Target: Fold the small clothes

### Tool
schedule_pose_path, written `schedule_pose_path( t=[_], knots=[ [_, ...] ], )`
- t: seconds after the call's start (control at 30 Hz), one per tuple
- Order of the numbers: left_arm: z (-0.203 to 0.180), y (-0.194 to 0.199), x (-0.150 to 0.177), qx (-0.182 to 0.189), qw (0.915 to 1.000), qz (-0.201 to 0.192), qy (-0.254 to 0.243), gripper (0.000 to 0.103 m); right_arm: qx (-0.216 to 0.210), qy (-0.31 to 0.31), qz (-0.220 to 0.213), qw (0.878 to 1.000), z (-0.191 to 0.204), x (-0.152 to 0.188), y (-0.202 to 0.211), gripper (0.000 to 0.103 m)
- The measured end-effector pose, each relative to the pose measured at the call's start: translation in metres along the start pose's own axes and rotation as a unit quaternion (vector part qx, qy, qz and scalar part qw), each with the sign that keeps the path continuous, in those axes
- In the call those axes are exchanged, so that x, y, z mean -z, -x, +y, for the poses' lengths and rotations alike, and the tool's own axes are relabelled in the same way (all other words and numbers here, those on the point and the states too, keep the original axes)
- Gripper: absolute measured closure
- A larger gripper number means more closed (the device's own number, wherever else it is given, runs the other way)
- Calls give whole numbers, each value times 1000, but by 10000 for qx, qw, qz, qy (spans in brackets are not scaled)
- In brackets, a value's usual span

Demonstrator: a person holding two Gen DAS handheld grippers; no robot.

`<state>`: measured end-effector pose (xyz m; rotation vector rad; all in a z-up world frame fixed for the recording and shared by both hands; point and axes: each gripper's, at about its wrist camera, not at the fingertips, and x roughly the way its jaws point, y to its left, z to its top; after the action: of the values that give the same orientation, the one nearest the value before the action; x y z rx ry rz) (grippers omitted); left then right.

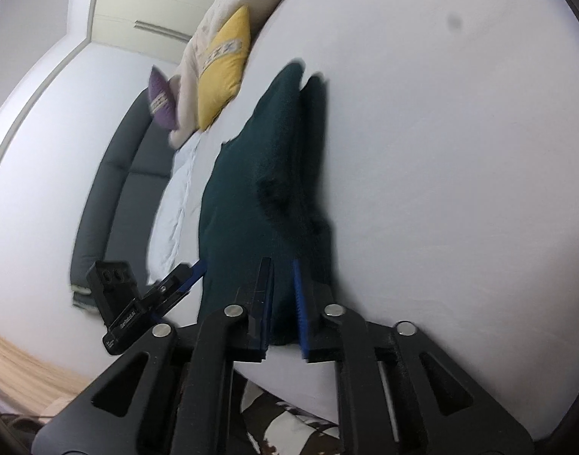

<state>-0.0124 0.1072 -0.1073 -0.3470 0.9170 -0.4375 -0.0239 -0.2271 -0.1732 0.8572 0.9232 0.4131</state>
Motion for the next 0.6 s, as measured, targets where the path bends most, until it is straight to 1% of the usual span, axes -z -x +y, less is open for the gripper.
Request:
schedule_pose_path(
  t=[0.1, 0.2, 0.23, 0.27, 0.3, 0.33, 0.37, 0.4, 0.47, 0.53, 0.6],
  knots=[
    [-8, 9, -6, -2, 9999, -138, -68, 39, -184, 99, -232, 9995, 9, -11, 19, 84],
    [-17, 18, -8, 24, 9995, -285, -150, 38, -288, 168, -404, 9986, 27, -20, 23, 84],
    [-21, 22, -9, 41, 9991, -353, -210, 36, -295, 237, -451, 9983, 33, -20, 25, 82],
    [-25, 27, -9, -16, 9985, -455, -292, 33, -250, 331, -490, 9979, 39, -20, 26, 79],
    [-30, 33, -10, -133, 9974, -588, -395, 28, -124, 439, -540, 9975, 46, -19, 27, 69],
    [-34, 37, -11, -219, 9962, -694, -475, 25, 31, 556, -633, 9964, 53, -18, 30, 51],
    [-40, 44, -12, -371, 9932, -909, -621, 18, 133, 654, -744, 9950, 61, -16, 32, 47],
    [-46, 50, -13, -507, 9904, -1073, -716, 10, 154, 775, -832, 9934, 71, -17, 36, 46],
    [-56, 62, -16, -746, 9839, -1376, -867, 0, 169, 881, -887, 9920, 86, -19, 42, 46],
    [-68, 77, -17, -883, 9753, -1725, -1058, 0, 344, 1174, -1064, 9868, 107, -17, 50, 46],
    [-76, 87, -19, -1082, 9675, -1950, -1188, 0, 559, 1472, -1236, 9798, 126, -15, 58, 46]
  ],
)
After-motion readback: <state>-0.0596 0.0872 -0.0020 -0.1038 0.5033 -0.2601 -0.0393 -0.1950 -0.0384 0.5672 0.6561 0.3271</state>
